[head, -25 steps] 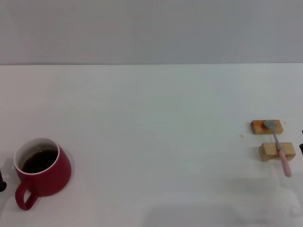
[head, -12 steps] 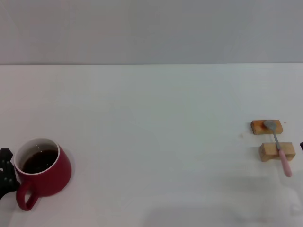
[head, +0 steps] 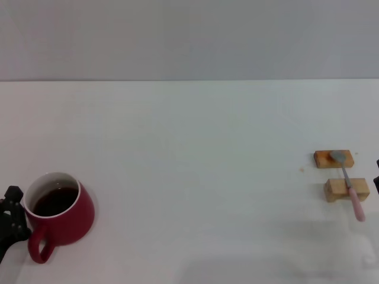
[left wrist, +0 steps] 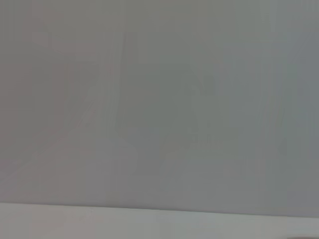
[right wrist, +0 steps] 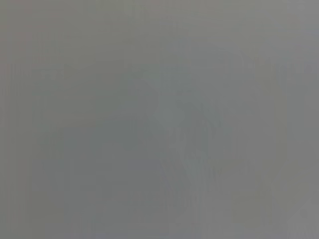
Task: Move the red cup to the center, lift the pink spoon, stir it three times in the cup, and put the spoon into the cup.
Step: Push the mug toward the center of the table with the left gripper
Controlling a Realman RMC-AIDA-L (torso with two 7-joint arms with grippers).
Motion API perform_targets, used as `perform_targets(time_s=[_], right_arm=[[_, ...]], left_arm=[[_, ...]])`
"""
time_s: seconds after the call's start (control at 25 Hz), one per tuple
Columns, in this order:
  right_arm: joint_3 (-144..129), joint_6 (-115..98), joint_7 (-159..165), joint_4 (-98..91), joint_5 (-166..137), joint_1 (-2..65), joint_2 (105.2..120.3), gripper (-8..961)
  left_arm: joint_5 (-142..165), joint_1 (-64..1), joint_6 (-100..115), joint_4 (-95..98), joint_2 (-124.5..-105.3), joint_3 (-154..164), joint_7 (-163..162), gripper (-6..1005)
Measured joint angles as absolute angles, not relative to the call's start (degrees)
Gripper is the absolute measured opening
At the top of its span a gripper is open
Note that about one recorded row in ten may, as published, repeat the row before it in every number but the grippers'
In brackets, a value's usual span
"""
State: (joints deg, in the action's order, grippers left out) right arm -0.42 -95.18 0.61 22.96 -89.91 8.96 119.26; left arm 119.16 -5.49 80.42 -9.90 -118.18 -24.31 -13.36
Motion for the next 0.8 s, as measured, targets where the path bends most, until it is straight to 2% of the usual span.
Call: perform_targets(time_s=[0.8], right_arm=[[-0.6, -95.2, 0.6, 23.2, -90.1, 8.8, 119.35, 635]], left_arm=[[119.0, -6.6, 80.0, -9.4, -118.02, -21.0, -13.5, -2]])
